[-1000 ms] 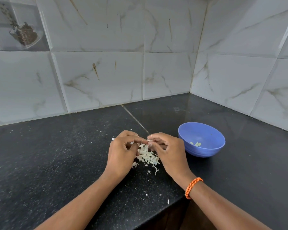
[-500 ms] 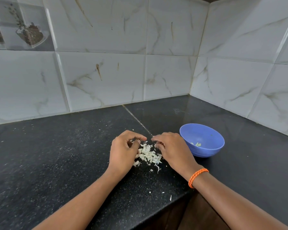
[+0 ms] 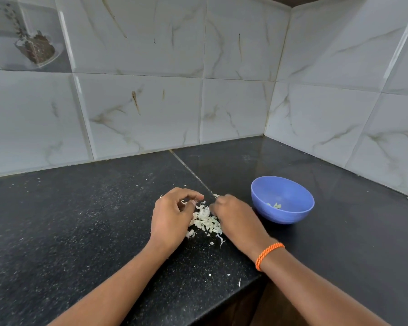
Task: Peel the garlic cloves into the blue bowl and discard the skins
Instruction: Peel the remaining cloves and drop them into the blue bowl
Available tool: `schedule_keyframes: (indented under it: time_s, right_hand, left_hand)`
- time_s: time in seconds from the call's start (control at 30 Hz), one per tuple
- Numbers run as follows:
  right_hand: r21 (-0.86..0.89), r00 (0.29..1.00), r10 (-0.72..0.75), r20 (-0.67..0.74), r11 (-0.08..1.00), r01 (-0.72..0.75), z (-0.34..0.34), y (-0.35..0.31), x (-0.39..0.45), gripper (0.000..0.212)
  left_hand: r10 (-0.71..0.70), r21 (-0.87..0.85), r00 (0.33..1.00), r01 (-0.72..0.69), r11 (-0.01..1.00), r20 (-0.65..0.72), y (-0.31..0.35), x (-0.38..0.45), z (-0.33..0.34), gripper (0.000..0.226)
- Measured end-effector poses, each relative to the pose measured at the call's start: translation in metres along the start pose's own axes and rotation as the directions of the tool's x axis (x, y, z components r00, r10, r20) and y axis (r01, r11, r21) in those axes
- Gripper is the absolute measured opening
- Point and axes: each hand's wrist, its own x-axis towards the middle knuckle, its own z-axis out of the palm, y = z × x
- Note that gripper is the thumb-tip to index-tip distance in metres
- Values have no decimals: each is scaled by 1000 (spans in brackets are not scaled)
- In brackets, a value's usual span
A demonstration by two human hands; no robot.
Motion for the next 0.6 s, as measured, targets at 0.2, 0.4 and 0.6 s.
schedule_keyframes:
  time_s: [0.2,0.4,0.6]
  right_hand:
    - [233,909,140,-393,971,-48,-33,4,25,19]
    - [444,952,252,-172,883,-154,2,5,6,22]
    - [687,906,323,-273,724,-52,-14,0,-8,7]
  left_hand:
    - [12,-23,1000,-11,1000,28,-2,0,0,31]
    - [67,97,998,-67,993,8,-5,2,0,28]
    - [169,134,984,-176,975,63,-1,-2,3,13]
